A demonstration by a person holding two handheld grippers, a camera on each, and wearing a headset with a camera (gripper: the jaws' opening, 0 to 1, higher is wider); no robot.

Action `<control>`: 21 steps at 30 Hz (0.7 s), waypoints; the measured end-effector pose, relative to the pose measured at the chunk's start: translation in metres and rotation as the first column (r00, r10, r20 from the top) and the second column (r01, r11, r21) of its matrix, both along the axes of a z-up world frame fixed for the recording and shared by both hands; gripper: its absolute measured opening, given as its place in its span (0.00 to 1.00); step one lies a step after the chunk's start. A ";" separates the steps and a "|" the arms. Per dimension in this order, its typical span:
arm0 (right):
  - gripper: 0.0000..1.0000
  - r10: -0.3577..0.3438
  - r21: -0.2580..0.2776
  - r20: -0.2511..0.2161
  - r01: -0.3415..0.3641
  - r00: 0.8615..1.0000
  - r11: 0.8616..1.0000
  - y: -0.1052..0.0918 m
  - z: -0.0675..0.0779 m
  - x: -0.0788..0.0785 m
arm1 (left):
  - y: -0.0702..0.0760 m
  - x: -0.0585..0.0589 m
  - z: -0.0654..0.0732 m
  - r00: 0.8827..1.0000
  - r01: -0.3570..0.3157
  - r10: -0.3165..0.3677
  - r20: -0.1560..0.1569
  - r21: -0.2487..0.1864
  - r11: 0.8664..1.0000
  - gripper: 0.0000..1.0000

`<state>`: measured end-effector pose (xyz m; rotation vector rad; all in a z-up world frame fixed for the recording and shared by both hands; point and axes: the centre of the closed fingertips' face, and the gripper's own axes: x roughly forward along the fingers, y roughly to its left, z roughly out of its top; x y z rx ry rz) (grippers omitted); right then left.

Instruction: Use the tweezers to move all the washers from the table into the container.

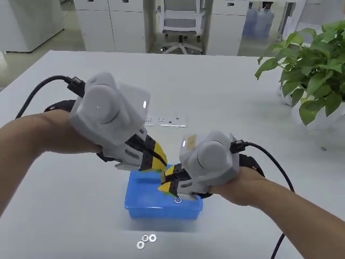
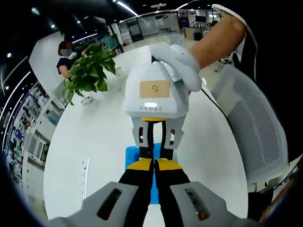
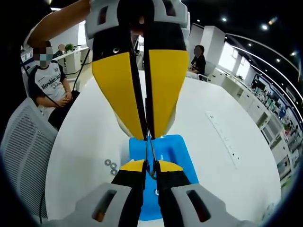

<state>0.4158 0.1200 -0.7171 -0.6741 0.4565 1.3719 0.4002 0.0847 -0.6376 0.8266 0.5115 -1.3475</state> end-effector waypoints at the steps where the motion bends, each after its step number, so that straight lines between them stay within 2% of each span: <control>1: 0.10 -0.001 0.000 0.000 0.001 1.000 1.000 0.000 -0.001 0.002 | 0.000 0.002 -0.001 1.000 -0.001 0.001 -0.001 -0.001 1.000 0.05; 13: 0.10 -0.011 -0.007 -0.036 0.010 0.999 1.000 0.002 -0.027 0.020 | 0.002 0.024 -0.027 1.000 -0.005 0.005 -0.028 0.013 1.000 0.05; 21: 0.10 -0.021 -0.009 -0.068 0.020 0.997 1.000 0.006 -0.045 0.030 | 0.007 0.034 -0.045 0.999 -0.013 0.014 -0.048 0.030 0.999 0.05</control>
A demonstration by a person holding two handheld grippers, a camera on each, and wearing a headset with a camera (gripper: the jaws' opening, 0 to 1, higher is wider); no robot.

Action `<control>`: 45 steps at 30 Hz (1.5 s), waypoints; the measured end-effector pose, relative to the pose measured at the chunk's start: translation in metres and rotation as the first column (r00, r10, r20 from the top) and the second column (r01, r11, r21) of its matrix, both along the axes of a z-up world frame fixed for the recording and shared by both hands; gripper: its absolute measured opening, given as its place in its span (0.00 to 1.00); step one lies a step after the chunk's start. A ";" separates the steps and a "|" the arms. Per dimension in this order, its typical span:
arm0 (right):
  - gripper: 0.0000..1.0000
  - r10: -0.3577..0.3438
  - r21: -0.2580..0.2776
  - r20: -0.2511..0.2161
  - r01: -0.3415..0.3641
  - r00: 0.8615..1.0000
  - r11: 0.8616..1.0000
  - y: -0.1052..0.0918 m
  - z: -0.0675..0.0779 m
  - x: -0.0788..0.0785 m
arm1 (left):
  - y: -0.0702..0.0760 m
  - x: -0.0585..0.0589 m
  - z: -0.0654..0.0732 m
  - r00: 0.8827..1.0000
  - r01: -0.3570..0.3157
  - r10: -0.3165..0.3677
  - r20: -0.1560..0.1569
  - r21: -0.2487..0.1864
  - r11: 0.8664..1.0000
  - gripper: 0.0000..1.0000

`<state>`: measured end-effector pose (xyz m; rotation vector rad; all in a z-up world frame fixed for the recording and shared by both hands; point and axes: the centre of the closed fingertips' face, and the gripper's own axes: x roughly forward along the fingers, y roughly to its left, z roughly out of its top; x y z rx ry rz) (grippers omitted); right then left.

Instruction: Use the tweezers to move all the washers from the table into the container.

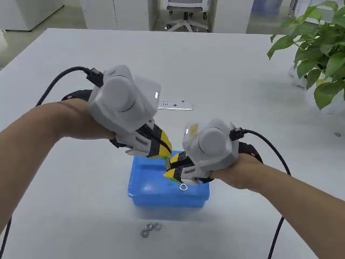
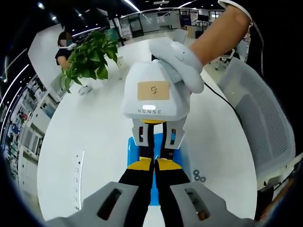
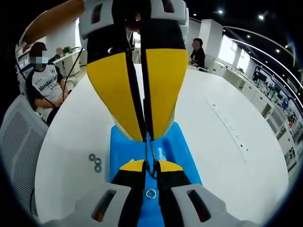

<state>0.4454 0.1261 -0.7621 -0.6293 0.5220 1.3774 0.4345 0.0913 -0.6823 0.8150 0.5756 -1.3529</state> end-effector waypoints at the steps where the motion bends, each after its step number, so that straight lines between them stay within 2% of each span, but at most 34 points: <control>1: 0.10 -0.004 0.001 -0.004 0.004 1.000 1.000 0.000 -0.002 0.002 | 0.001 0.002 -0.002 1.000 -0.003 0.003 -0.002 0.000 1.000 0.05; 10: 0.10 0.002 -0.018 -0.020 -0.002 1.000 1.000 0.001 -0.018 0.006 | 0.003 0.007 -0.017 1.000 -0.007 0.007 -0.010 0.004 1.000 0.05; 20: 0.11 -0.009 -0.028 -0.024 0.008 1.000 1.000 -0.003 -0.022 0.008 | 0.002 0.009 -0.022 1.000 -0.004 0.004 -0.008 0.006 1.000 0.05; 33: 0.11 -0.011 -0.019 -0.015 0.011 1.000 1.000 -0.005 -0.014 0.005 | 0.000 0.005 -0.015 1.000 -0.004 0.004 0.003 0.009 1.000 0.05; 45: 0.12 -0.013 0.000 0.003 0.013 1.000 1.000 -0.005 0.002 -0.001 | 0.001 -0.003 0.003 1.000 -0.008 0.008 0.020 0.009 1.000 0.05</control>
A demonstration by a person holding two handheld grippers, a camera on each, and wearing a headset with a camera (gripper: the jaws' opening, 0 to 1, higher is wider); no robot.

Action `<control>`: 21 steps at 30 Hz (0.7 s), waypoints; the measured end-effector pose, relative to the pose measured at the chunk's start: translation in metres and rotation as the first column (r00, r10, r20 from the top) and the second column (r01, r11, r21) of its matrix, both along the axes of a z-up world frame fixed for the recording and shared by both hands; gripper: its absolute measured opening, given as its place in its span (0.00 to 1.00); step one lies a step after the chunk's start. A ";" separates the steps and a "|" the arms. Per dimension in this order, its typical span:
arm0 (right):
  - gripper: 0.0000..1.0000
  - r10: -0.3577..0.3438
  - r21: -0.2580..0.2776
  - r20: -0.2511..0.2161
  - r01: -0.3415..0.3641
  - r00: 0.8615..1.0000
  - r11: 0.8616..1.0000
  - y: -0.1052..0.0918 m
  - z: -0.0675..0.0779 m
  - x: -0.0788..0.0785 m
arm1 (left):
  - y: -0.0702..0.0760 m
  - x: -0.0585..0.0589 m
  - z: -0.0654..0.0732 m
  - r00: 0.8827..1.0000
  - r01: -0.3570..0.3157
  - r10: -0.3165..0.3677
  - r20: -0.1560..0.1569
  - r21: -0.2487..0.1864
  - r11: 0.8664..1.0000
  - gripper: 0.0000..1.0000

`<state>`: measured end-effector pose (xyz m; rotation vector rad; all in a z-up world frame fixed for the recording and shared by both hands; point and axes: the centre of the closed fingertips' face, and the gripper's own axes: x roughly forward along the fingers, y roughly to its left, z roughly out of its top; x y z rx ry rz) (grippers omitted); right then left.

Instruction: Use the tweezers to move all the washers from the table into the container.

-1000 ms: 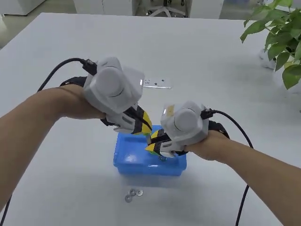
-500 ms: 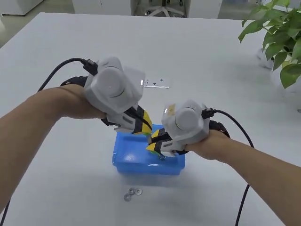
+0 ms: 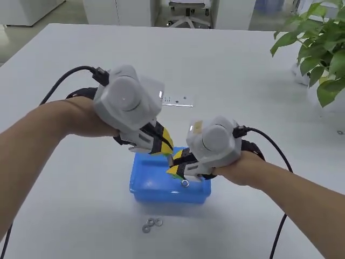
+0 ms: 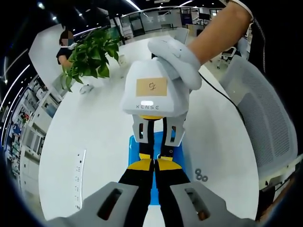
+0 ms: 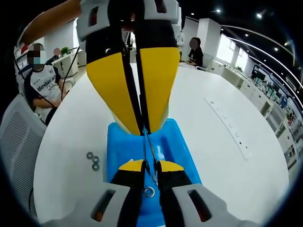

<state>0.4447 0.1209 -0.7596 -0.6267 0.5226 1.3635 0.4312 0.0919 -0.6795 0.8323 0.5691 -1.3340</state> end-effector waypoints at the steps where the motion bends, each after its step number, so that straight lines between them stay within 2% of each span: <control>1: 0.12 0.001 0.002 0.004 -0.001 1.000 1.000 0.000 0.002 -0.001 | 0.000 -0.001 0.001 1.000 0.000 0.000 0.002 0.000 1.000 0.05; 13: 0.12 0.013 0.017 0.026 -0.014 1.000 1.000 0.002 0.019 -0.017 | 0.000 -0.018 0.017 1.000 0.011 -0.011 0.004 -0.005 1.000 0.05; 21: 0.12 0.019 0.033 0.033 -0.020 0.999 0.999 0.007 0.027 -0.028 | 0.006 -0.030 0.025 1.000 0.005 -0.005 0.007 0.004 1.000 0.05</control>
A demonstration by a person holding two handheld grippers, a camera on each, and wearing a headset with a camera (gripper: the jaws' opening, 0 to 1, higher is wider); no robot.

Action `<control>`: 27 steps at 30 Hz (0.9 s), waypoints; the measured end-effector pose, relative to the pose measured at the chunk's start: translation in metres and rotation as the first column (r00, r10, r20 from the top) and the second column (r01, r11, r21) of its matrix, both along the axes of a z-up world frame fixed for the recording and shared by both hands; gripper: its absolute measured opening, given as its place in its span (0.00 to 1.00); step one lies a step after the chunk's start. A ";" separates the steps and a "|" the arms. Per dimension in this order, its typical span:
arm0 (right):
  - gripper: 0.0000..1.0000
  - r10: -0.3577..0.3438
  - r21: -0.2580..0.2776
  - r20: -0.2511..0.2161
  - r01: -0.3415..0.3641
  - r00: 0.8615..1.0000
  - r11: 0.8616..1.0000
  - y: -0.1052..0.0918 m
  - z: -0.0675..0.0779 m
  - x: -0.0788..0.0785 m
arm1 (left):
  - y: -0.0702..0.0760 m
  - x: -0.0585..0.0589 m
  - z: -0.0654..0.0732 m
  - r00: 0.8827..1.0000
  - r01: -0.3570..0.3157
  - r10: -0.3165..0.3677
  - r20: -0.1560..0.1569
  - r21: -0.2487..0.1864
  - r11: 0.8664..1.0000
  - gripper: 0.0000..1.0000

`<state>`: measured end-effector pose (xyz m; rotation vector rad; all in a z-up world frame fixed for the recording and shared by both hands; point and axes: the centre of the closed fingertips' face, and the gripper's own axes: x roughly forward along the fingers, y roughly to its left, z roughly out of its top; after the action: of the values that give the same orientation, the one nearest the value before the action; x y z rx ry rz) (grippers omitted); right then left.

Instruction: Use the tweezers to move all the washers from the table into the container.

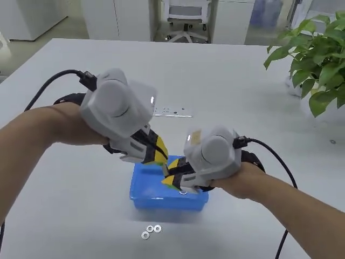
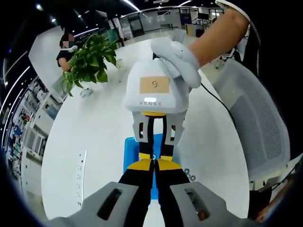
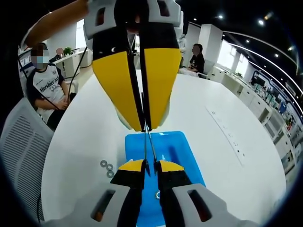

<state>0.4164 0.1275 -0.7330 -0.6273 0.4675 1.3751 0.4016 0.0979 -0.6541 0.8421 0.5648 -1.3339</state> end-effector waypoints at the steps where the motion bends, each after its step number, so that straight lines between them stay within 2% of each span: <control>1: 0.12 0.001 0.002 0.000 -0.001 1.000 1.000 0.001 0.001 -0.002 | 0.001 -0.002 0.001 1.000 -0.001 0.001 0.001 0.003 1.000 0.05; 17: 0.12 0.042 0.001 -0.004 -0.042 0.999 0.999 0.007 -0.003 -0.034 | 0.009 -0.031 -0.003 1.000 -0.021 0.021 -0.021 0.015 1.000 0.05; 27: 0.12 0.056 -0.004 -0.035 -0.056 0.998 0.998 0.008 -0.016 -0.054 | 0.009 -0.049 -0.016 0.999 0.000 0.002 -0.043 0.037 0.999 0.05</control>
<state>0.3621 0.1354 -0.7493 -0.6254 0.4848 1.4401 0.3530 0.1065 -0.6704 0.8447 0.6250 -1.3466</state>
